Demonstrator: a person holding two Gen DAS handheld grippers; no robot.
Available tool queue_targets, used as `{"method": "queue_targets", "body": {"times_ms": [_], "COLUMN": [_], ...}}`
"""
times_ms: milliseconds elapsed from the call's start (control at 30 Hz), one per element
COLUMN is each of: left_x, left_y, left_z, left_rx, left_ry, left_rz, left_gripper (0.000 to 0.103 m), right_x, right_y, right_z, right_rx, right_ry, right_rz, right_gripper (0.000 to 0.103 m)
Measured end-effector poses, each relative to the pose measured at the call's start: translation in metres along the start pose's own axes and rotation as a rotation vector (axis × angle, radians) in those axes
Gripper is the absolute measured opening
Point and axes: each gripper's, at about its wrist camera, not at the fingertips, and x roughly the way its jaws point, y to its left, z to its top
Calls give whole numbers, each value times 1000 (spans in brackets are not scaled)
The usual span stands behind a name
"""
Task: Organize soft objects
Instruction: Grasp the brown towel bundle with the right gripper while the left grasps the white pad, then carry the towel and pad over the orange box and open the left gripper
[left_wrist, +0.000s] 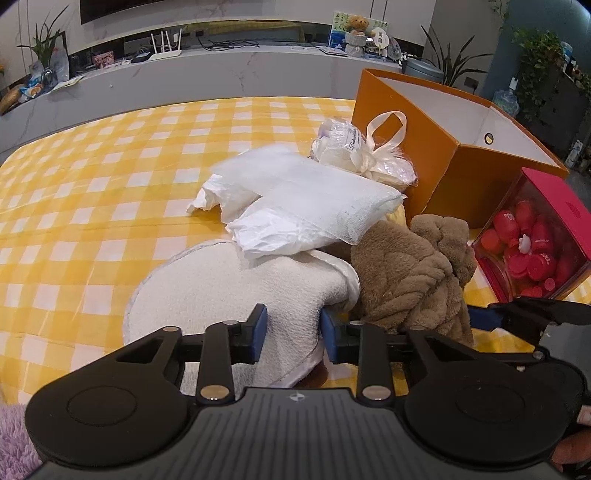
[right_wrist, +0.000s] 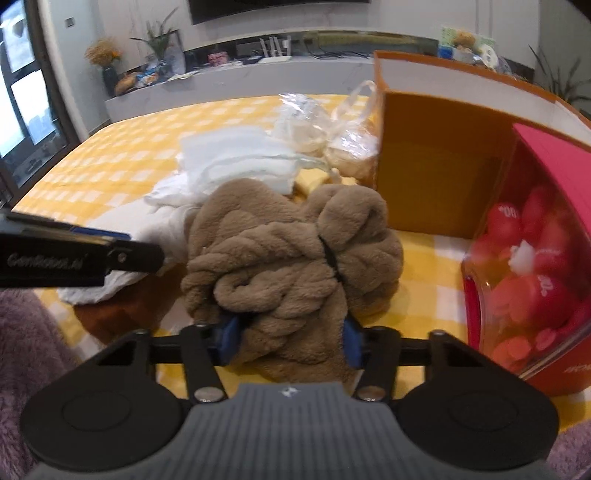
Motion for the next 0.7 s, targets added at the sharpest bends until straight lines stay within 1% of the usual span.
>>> {"method": "queue_targets", "body": {"times_ms": [67, 100, 167, 267, 333, 400, 500, 700], "left_x": [-2, -3, -7, -13, -22, -30, -47, -84], "left_y": [1, 1, 0, -3, -4, -4, 0, 0], "left_z": [-1, -1, -2, -3, -4, -4, -6, -7], "left_rx": [-1, -1, 3, 16, 22, 14, -12, -78], "left_ry": [-9, -17, -35, -67, -108, -132, -164, -213], "left_rz": [-6, -7, -8, 1, -2, 3, 8, -22], "left_gripper": [21, 15, 12, 9, 8, 8, 8, 8], "right_x": [-3, -4, -8, -15, -21, -30, -45, -78], "right_y": [4, 6, 8, 9, 8, 5, 2, -2], "right_z": [-2, -2, -3, -4, -5, -6, -7, -13], "right_rx": [-25, -39, -51, -53, -52, -43, -35, -13], "right_ry": [-14, -22, -37, -53, -68, -80, -114, -176], "right_rz": [-4, -12, -22, -32, -43, -43, -47, -48], "right_gripper": [35, 33, 26, 23, 22, 22, 22, 22]}}
